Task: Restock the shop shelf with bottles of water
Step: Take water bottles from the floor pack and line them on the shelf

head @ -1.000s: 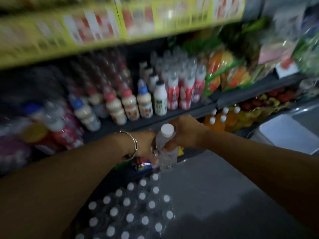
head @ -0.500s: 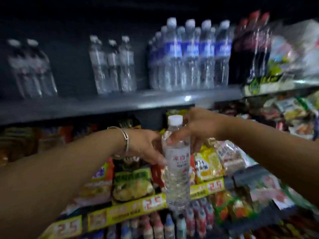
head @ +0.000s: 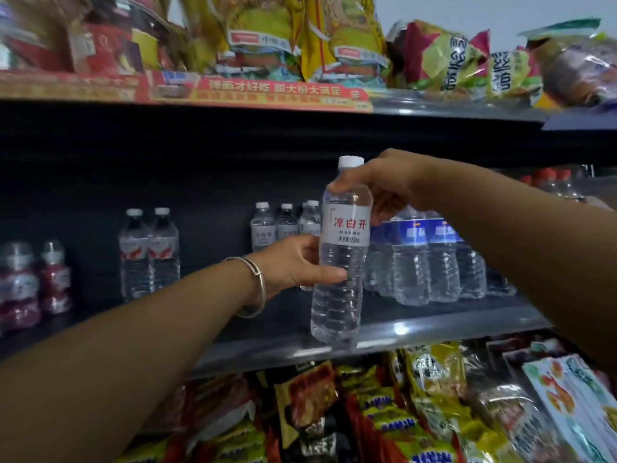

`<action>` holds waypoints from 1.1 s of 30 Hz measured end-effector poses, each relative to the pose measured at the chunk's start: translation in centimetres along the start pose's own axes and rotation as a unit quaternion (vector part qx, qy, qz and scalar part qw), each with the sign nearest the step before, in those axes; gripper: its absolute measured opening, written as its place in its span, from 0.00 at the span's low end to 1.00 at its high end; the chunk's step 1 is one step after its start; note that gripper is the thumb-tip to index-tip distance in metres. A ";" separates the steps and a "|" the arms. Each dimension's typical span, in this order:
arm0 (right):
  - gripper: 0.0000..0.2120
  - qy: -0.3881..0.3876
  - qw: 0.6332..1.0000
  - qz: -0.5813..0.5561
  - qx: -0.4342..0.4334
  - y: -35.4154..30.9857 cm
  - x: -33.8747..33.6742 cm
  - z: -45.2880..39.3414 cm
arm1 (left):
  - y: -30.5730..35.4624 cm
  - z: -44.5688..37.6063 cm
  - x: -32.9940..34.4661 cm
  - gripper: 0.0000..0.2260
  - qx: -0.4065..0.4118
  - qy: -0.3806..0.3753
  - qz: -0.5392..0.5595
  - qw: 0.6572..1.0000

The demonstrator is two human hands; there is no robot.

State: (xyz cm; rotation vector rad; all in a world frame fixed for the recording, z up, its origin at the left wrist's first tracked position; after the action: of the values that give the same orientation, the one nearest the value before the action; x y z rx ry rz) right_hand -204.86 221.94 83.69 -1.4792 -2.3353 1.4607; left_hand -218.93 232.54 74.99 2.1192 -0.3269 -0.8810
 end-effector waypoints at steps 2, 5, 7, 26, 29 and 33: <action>0.20 0.018 1.000 -0.013 0.004 -0.3 1.7 -1.7 | -1.1 -1.2 -1.0 0.25 0.002 0.031 -0.011 0.999; 0.24 0.033 0.999 -0.026 0.011 -0.1 4.4 -4.4 | -3.2 -3.2 -1.8 0.24 -0.008 0.058 -0.036 0.998; 0.25 0.033 0.999 -0.027 0.012 0.4 6.1 -6.4 | -4.9 -4.6 -2.1 0.22 -0.025 0.068 -0.055 0.996; 0.26 -0.058 0.998 0.005 0.014 7.3 14.7 -16.9 | -12.2 -13.5 -2.5 0.11 -0.077 0.213 -0.139 0.964; 0.26 -0.132 0.990 0.030 0.044 8.9 15.7 -16.5 | -13.1 -14.3 -2.7 0.12 -0.089 0.225 -0.157 0.957; 0.25 -0.198 0.973 0.066 0.102 11.4 17.8 -16.2 | -13.4 -15.0 -2.7 0.20 -0.086 0.234 -0.161 0.955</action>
State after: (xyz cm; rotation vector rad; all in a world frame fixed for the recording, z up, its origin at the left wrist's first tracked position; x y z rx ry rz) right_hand -199.36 247.14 77.11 -1.4212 -2.2168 2.1331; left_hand -211.36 251.27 72.63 2.1681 0.3367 -0.5290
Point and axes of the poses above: each hand's wrist, its own z-axis away from the middle knuckle, its own x-axis out of the palm, y = z × x, the point moved 1 cm from there along -z, towards the middle knuckle, and after that the axes turned 11 degrees about y, right-handed, at the moved point
